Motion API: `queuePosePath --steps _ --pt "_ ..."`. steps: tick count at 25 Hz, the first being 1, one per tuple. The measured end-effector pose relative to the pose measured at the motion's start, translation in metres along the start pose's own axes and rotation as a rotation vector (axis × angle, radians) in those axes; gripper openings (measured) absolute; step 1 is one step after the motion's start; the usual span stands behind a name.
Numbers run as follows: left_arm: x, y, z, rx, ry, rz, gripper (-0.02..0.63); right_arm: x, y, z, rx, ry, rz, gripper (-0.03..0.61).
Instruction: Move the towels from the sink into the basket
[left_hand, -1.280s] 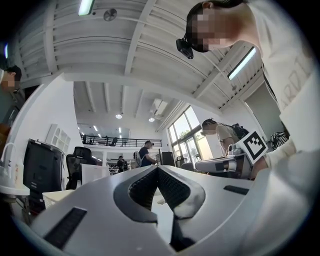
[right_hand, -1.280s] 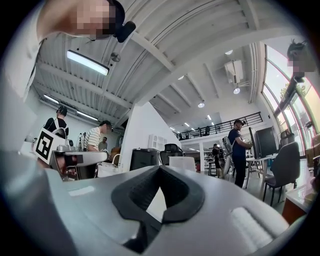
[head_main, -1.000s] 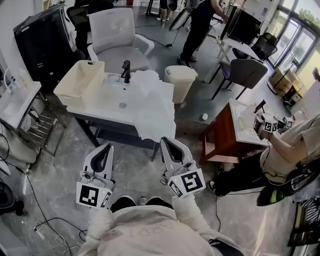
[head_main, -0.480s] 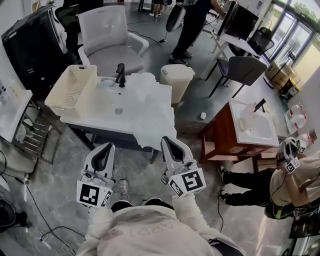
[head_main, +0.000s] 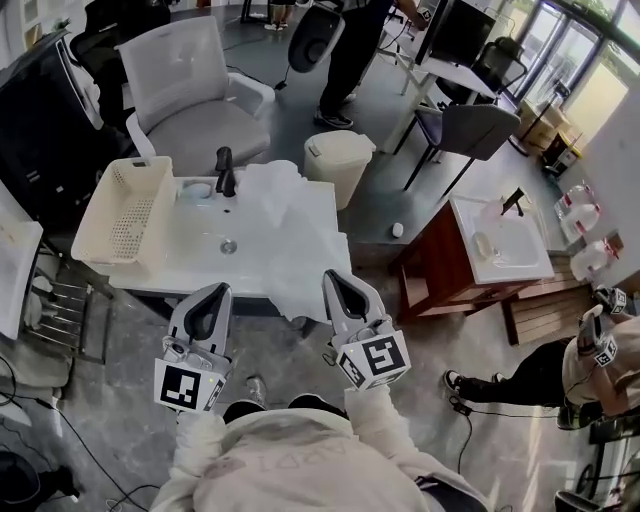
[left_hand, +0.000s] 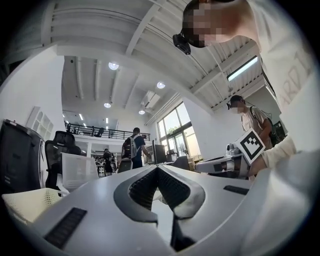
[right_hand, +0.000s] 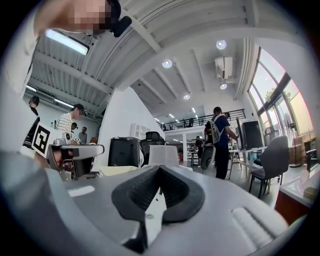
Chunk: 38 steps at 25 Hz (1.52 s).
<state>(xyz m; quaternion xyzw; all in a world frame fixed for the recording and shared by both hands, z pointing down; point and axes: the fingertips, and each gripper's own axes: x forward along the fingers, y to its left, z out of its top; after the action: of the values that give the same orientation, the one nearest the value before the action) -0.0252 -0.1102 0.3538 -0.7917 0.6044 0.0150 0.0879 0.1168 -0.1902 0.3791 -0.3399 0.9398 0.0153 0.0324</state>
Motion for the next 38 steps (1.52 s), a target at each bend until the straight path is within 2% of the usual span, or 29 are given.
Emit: queuePosePath --steps 9,21,22,23,26,32,38 --pt "0.036 0.046 -0.018 -0.033 -0.003 -0.089 0.005 0.044 -0.027 -0.054 0.05 0.172 -0.131 0.011" --pt "0.066 0.084 -0.056 -0.084 0.04 -0.171 0.005 0.073 -0.055 -0.15 0.16 0.443 -0.252 0.012" --pt "0.068 0.086 -0.059 -0.089 0.046 -0.177 0.005 0.073 -0.057 -0.156 0.176 0.461 -0.26 0.025" --pt "0.07 0.088 -0.061 -0.094 0.049 -0.183 0.005 0.074 -0.059 -0.163 0.19 0.48 -0.267 0.066" --pt "0.076 0.094 -0.069 -0.108 0.056 -0.199 0.005 0.076 -0.068 -0.181 0.211 0.535 -0.301 0.103" --pt "0.082 0.097 -0.084 -0.13 0.084 -0.225 0.005 0.075 -0.078 -0.219 0.224 0.644 -0.33 0.199" --pt "0.088 0.099 -0.094 -0.137 0.098 -0.238 0.005 0.07 -0.091 -0.25 0.215 0.756 -0.378 0.325"
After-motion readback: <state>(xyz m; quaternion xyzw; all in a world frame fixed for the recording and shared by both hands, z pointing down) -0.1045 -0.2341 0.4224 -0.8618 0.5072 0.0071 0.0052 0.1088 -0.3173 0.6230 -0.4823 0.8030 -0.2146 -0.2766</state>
